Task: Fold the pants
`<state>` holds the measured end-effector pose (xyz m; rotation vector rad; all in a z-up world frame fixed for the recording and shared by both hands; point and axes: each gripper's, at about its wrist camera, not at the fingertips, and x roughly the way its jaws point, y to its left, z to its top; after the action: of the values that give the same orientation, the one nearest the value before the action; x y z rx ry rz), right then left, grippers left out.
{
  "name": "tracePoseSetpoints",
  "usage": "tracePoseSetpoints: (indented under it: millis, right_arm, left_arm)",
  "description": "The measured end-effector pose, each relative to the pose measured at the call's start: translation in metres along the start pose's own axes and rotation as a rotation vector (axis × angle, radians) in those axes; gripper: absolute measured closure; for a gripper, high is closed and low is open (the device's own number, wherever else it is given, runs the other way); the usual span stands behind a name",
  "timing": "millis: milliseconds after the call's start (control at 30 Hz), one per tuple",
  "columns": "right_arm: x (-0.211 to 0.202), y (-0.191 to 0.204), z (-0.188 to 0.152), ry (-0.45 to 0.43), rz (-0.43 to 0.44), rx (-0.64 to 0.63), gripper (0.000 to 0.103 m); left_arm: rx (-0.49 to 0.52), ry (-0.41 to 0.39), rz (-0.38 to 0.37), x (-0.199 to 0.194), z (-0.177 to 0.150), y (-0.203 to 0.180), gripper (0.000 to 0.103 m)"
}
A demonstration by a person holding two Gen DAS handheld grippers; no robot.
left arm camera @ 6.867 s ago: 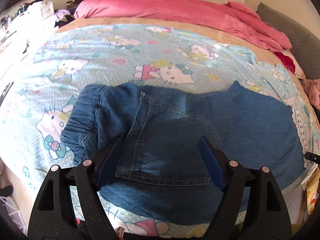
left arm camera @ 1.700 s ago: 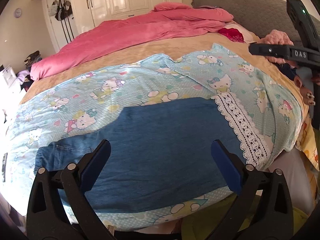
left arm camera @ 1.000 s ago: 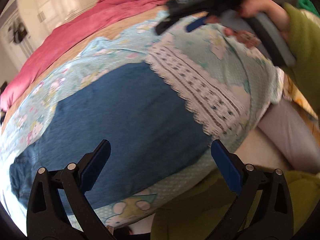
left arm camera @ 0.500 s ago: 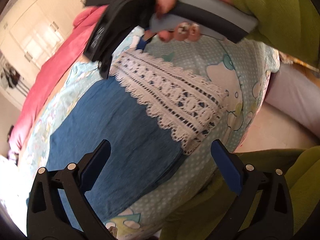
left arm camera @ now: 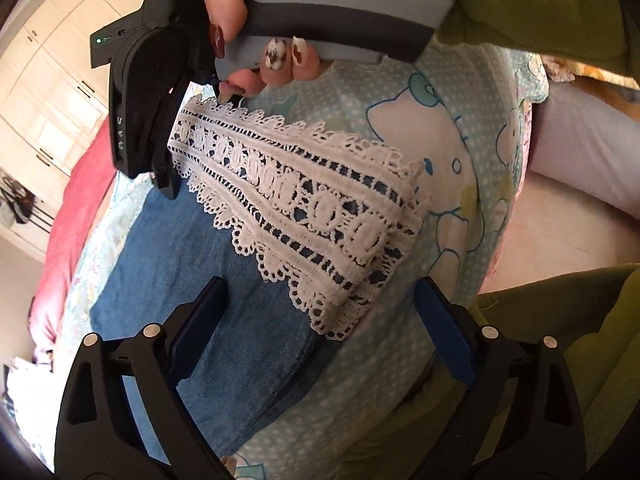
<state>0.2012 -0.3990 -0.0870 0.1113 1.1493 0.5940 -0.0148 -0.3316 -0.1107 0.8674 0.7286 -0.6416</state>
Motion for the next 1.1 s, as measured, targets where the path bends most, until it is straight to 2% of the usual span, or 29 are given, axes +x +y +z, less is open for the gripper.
tracePoseSetpoints:
  millis: [100,167,233,300,367,533,600,633,667,733,800,867,967,1100]
  right_arm:
    - [0.001,0.001,0.001,0.001,0.003,0.003,0.039]
    - [0.000,0.003,0.001,0.011,0.009,-0.005,0.049]
    - [-0.001,0.004,0.001,0.021,0.030,-0.007,0.065]
    - [-0.001,0.006,0.001,0.025,0.039,0.001,0.070]
    - [-0.002,0.007,0.003,0.032,0.059,0.022,0.077]
    - [-0.008,0.014,0.009,0.038,0.068,0.042,0.080]
    - [-0.010,0.017,0.012,0.039,0.069,0.049,0.080]
    - [-0.011,0.019,0.014,0.037,0.066,0.049,0.080]
    - [-0.012,0.021,0.016,0.035,0.062,0.047,0.080]
    - [-0.013,0.024,0.018,0.035,0.052,0.046,0.080]
    - [-0.011,0.024,0.020,0.041,0.043,0.046,0.080]
    - [-0.007,0.024,0.021,0.050,0.032,0.047,0.079]
    - [-0.005,0.022,0.020,0.058,0.015,0.045,0.077]
    - [-0.007,0.013,0.018,0.063,-0.007,0.054,0.067]
  left_arm:
    - [-0.025,-0.011,-0.029,0.001,-0.001,0.004,0.019]
    - [-0.025,-0.023,-0.034,-0.001,-0.003,0.006,0.024]
    - [-0.015,-0.040,-0.034,-0.004,-0.005,0.005,0.030]
    - [-0.029,-0.049,-0.042,-0.006,-0.006,0.006,0.035]
    - [-0.076,-0.070,-0.066,-0.011,-0.009,0.016,0.046]
    - [-0.220,-0.126,-0.178,-0.023,-0.024,0.042,0.061]
    - [-0.305,-0.151,-0.235,-0.027,-0.029,0.054,0.069]
    - [-0.350,-0.167,-0.265,-0.029,-0.033,0.062,0.079]
    - [-0.379,-0.179,-0.285,-0.030,-0.036,0.066,0.084]
    - [-0.402,-0.191,-0.295,-0.030,-0.039,0.071,0.084]
    - [-0.361,-0.187,-0.269,-0.031,-0.039,0.064,0.084]
    - [-0.327,-0.183,-0.254,-0.032,-0.037,0.055,0.076]
    - [-0.258,-0.169,-0.213,-0.031,-0.029,0.039,0.071]
    - [-0.206,-0.148,-0.171,-0.024,-0.014,0.030,0.066]
